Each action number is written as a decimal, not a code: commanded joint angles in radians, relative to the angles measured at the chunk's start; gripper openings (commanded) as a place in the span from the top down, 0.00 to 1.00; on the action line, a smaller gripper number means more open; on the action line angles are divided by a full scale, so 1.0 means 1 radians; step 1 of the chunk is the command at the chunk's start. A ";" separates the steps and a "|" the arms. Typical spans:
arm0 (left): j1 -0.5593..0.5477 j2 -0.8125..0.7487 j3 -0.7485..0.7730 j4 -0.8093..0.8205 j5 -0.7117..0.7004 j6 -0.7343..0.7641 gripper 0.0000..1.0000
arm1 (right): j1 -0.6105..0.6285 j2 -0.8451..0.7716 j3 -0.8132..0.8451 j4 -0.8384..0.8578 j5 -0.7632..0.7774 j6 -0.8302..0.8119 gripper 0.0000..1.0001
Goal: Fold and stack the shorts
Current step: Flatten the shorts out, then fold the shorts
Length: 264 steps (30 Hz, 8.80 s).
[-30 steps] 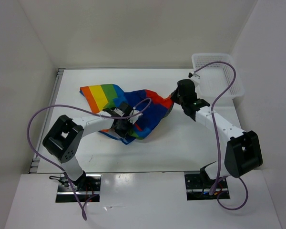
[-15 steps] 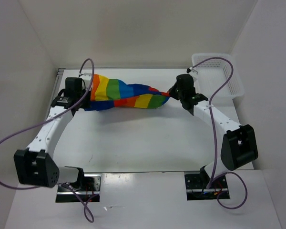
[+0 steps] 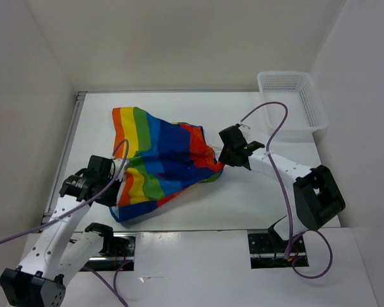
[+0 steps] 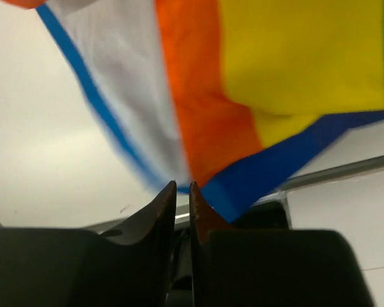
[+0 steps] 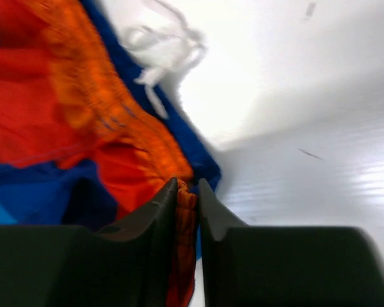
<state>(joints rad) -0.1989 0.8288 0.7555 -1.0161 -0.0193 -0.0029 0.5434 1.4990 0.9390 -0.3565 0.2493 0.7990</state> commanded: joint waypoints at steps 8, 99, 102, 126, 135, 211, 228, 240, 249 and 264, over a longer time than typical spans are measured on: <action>-0.002 0.159 0.087 -0.079 0.087 0.003 0.59 | -0.017 -0.112 -0.069 -0.119 0.047 0.054 0.43; -0.242 0.372 0.013 0.377 -0.060 0.003 1.00 | -0.085 -0.070 -0.056 -0.001 -0.225 -0.085 1.00; -0.113 0.452 0.157 0.591 -0.174 0.003 1.00 | -0.160 0.055 0.208 0.008 -0.246 -0.173 1.00; 0.067 0.475 0.842 0.760 -0.390 0.003 1.00 | -0.267 -0.094 0.595 -0.018 -0.162 -0.307 1.00; 0.018 0.145 0.562 0.516 -0.357 0.003 1.00 | 0.024 -0.278 0.210 -0.254 -0.219 -0.175 1.00; 0.119 0.924 0.844 0.921 -0.353 0.003 1.00 | -0.349 0.239 0.538 -0.036 -0.696 -0.178 0.89; 0.182 1.234 0.941 1.053 -0.303 0.003 1.00 | -0.355 1.273 2.194 -0.436 -0.545 -0.043 0.45; 0.286 1.279 0.973 1.134 -0.413 0.003 0.97 | -0.240 1.185 2.189 -0.728 -0.202 -0.305 0.17; 0.286 1.222 0.811 1.053 -0.419 0.003 0.24 | -0.215 0.898 2.027 -0.825 0.096 -0.356 0.13; 0.286 0.963 0.573 0.583 -0.332 0.003 0.04 | -0.037 0.200 0.568 0.006 -0.063 -0.460 0.11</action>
<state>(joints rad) 0.0879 1.8347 1.4109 -0.3698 -0.3649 -0.0029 0.5343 1.4914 1.6234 -0.5930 0.3473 0.2703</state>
